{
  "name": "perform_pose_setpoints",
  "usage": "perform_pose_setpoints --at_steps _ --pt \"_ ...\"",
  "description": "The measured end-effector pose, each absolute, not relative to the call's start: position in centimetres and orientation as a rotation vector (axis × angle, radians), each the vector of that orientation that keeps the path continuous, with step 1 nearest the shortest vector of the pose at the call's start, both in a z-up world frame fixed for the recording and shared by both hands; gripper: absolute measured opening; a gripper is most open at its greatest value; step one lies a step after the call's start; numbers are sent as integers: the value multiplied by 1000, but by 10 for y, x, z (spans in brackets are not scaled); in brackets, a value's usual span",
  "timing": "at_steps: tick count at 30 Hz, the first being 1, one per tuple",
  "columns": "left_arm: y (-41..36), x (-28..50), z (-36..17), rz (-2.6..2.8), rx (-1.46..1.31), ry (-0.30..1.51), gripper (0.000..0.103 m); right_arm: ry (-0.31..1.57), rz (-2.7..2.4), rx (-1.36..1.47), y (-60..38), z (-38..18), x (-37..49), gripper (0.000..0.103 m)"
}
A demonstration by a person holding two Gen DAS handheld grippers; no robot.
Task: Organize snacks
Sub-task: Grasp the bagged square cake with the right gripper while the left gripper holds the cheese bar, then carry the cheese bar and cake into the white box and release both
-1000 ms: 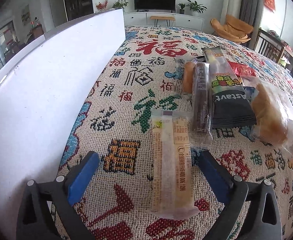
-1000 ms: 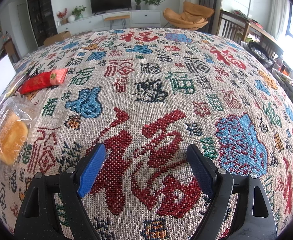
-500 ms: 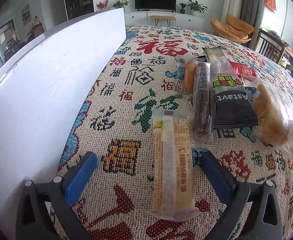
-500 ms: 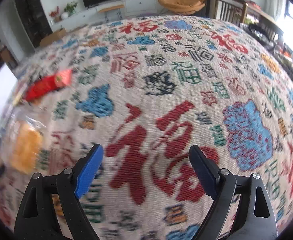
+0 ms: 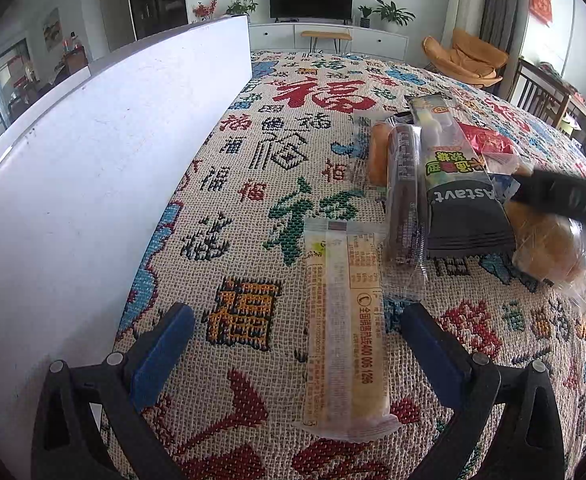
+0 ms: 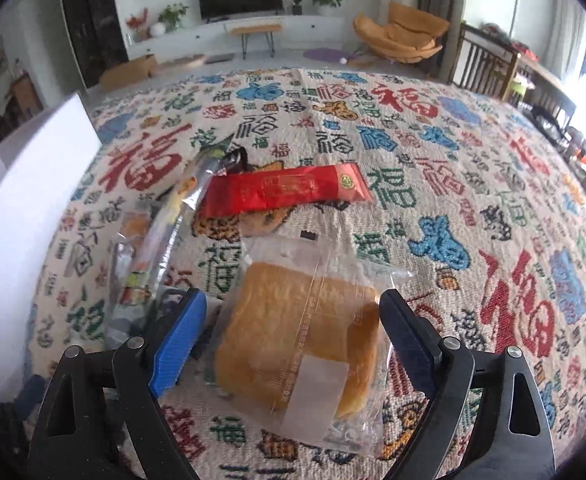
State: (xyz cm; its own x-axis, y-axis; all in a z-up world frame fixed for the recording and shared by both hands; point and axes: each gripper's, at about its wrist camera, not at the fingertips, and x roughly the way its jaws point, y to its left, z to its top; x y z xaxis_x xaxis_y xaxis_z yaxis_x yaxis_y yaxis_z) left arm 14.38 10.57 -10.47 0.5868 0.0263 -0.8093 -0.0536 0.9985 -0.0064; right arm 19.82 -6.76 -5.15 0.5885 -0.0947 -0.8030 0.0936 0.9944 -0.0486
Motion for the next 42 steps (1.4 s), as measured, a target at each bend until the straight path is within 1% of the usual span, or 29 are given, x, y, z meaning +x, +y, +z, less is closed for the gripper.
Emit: perform_pose_setpoints --at_steps 3,5,7,9,11,12,13,14,15,16,17,18,19,22,25,29,32,35,39,42 --pt "106 144 -105 47 -31 943 103 917 -124 -68 -66 -63 193 91" --pt "105 144 -105 47 -30 943 103 940 -131 -33 -79 -72 194 91" --pt "106 144 -104 47 -31 943 103 1000 -128 32 -93 -86 195 90" --pt "106 144 -105 47 -30 944 103 961 -95 77 -102 -89 190 91" --pt "106 144 -105 46 -31 943 103 955 -55 40 -98 -89 187 91" --pt "106 144 -105 46 -31 944 103 954 -35 38 -100 -88 185 88" --pt "106 144 -105 42 -32 943 102 949 -18 52 -103 -87 182 88" --pt "106 143 -104 33 -32 946 102 939 -1 82 -109 -83 178 83" --pt "106 143 -103 24 -27 950 97 931 15 112 -114 -80 173 76" --pt "106 140 -101 15 -22 948 87 924 25 138 -120 -77 168 75" --pt "105 136 -99 9 -19 941 80 917 35 166 -127 -73 161 74" --pt "105 132 -97 3 -17 934 59 908 48 197 -135 -69 154 74" --pt "104 128 -94 -10 -17 934 29 901 59 224 -142 -66 147 74" --pt "105 122 -86 -83 -98 958 28 874 83 289 -159 -53 128 74" --pt "104 111 -70 -154 -186 936 28 843 104 327 -166 -39 117 74" --pt "106 100 -32 -245 -302 884 28 797 142 368 -164 -13 111 74" --pt "122 91 0 -278 -384 832 28 756 216 354 -146 17 113 74" --pt "155 79 34 -264 -452 776 28 720 321 337 -116 49 114 74" --pt "223 61 77 -148 -482 691 28 699 511 327 -57 93 121 74" --pt "276 50 92 -2 -463 660 28 698 675 307 4 121 126 74"
